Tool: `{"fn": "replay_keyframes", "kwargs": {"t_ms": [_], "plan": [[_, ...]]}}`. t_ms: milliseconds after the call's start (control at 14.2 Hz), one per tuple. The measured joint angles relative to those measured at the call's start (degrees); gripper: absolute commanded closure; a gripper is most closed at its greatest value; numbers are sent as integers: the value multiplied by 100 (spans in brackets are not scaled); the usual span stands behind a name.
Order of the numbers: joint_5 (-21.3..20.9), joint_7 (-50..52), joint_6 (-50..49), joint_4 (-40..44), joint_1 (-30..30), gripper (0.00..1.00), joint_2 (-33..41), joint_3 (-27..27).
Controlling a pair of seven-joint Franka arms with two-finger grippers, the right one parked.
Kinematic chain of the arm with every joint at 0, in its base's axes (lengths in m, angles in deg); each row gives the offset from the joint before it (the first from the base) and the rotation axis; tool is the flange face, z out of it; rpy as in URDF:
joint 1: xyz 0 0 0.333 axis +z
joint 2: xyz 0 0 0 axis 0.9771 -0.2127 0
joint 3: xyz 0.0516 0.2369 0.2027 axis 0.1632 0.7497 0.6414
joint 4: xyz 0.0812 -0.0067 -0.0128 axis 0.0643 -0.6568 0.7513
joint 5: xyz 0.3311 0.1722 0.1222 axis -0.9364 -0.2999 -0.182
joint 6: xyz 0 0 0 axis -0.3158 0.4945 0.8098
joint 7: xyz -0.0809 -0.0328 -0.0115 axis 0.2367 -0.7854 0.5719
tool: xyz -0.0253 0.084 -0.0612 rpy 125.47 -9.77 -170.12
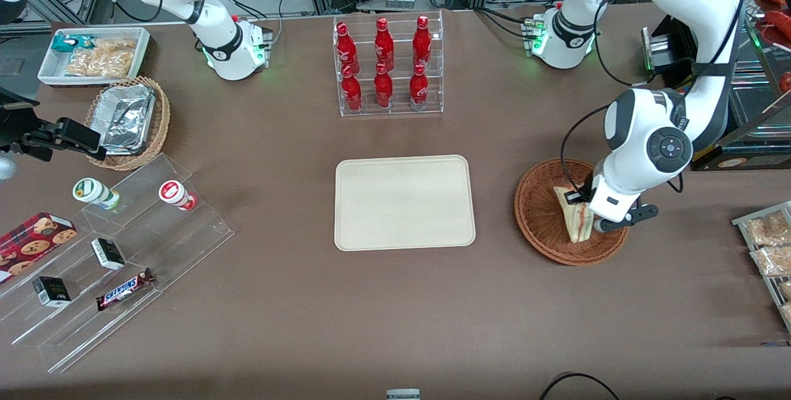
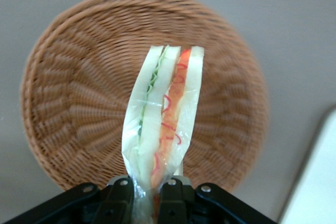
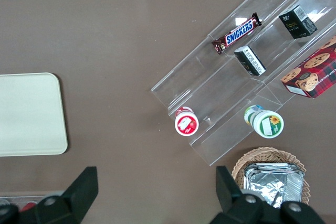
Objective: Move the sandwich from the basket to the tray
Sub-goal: 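Lift the sandwich and carry it over the cream tray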
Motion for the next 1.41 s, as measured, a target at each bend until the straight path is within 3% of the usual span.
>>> {"fn": "replay_keyframes", "kwargs": {"t_ms": [212, 776, 1412], "plan": [[3, 167, -64, 481, -758, 92, -324, -52], [9, 2096, -925, 2322, -2353, 94, -1581, -77], [9, 3310, -492, 3472, -3312, 91, -2890, -72]]}}
